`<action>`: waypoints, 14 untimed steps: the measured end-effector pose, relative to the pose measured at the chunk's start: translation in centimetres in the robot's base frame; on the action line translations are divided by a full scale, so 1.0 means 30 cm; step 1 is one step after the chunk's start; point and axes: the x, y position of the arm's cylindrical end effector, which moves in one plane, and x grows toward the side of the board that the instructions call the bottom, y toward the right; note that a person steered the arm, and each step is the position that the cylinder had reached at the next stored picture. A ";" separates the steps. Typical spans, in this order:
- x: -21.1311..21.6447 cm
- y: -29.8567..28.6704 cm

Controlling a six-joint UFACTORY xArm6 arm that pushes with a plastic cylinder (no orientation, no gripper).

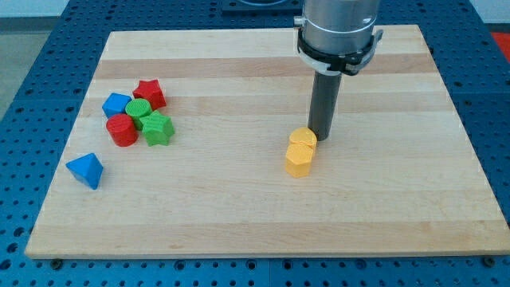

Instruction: Push the red circle into the red star

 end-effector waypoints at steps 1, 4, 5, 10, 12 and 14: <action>-0.156 -0.005; -0.449 -0.513; -0.448 -0.906; 0.042 -1.263; -0.055 -0.968; -0.318 -0.696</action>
